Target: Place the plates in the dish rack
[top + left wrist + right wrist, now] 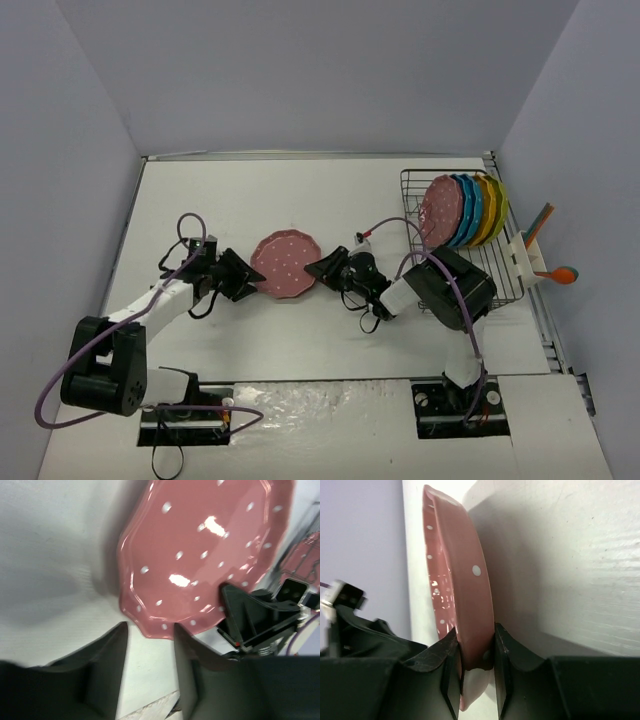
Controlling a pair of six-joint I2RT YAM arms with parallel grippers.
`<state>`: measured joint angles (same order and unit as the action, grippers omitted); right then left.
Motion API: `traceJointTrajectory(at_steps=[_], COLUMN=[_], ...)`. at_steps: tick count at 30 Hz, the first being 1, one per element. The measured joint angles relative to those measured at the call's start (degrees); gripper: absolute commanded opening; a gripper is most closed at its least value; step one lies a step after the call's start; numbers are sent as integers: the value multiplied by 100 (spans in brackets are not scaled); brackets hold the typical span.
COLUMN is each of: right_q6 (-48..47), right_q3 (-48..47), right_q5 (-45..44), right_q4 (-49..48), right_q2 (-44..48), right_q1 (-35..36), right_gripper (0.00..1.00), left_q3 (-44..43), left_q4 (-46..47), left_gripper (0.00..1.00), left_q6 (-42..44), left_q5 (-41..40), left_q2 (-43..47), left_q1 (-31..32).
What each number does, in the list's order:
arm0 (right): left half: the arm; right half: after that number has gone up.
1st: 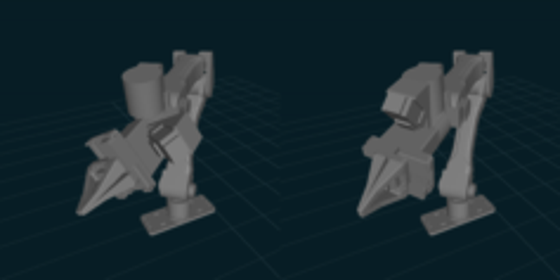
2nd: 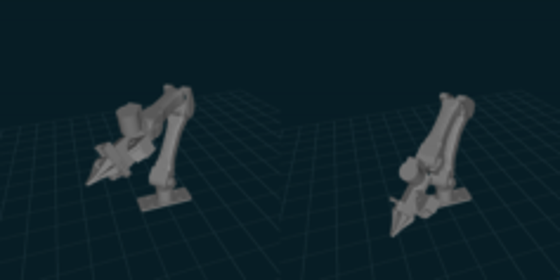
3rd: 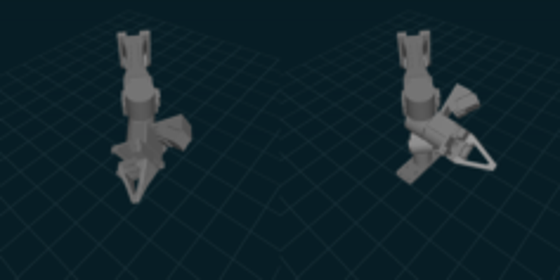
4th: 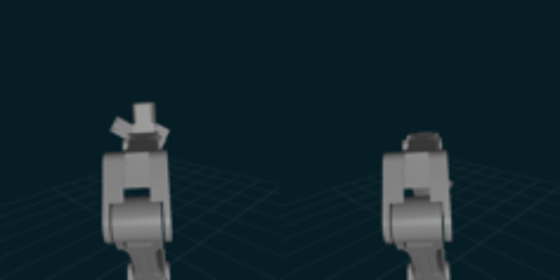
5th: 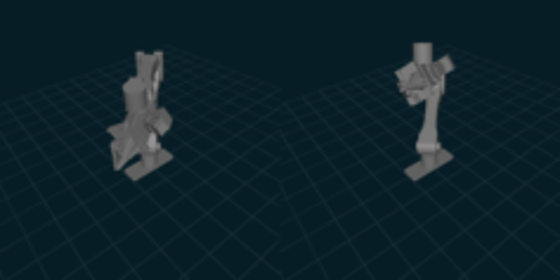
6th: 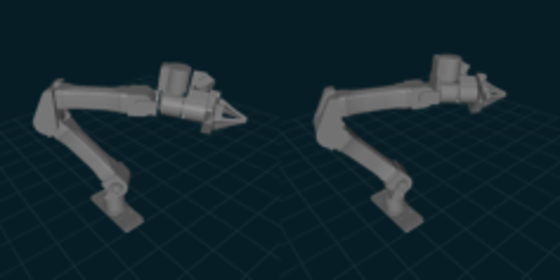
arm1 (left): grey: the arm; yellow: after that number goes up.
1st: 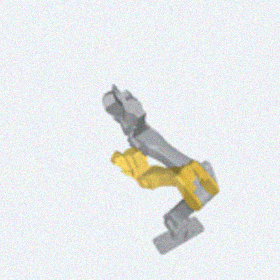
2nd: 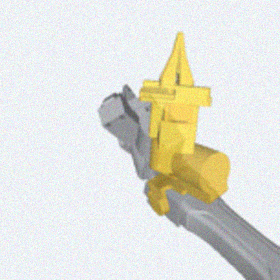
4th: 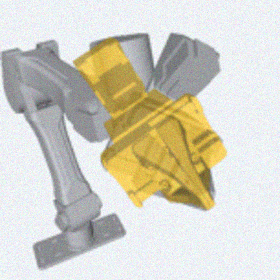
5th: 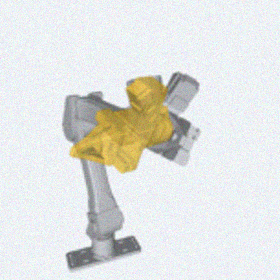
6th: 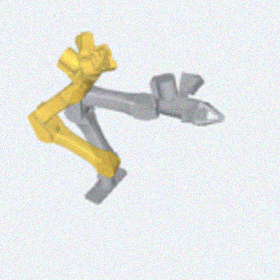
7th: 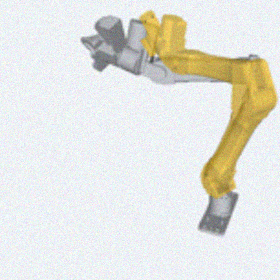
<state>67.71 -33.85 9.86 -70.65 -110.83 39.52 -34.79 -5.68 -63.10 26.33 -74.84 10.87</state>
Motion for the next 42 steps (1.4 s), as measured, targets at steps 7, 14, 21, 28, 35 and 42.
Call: traceJointTrajectory(at_steps=[7, 14, 21, 28, 35, 42], right_q6=[-907, -1976, -3905, -5864, -7289, -7753], right_q3=[26, -311, -1630, -2671, -3027, -3051], right_q5=[-2, 56, -513, -2121, -3293, -3653], right_q4=[547, 1780, 4481, 5962, 6542, 6695], right_q2=[773, 1956, 3504, 4402, 4393, 3956], right_q1=[-106, -370, -1012, -1442, -1587, -2156], right_gripper=[0, 0, 0, 0, 0, 0], left_q3=[-122, -1034, -2290, -2433, -2255, -1961], left_q4=[-415, -1502, -2648, -3187, -3221, -3176], left_gripper=[79, 96, 97, 97, 97, 97], left_q6=[401, 1243, 2688, 3895, 4367, 4480], left_q5=[-309, -965, -2506, -3734, -4205, -4293], left_q2=[595, 1098, 1859, 2266, 2311, 2300], left_q1=[0, 0, -27, -85, -87, -87])
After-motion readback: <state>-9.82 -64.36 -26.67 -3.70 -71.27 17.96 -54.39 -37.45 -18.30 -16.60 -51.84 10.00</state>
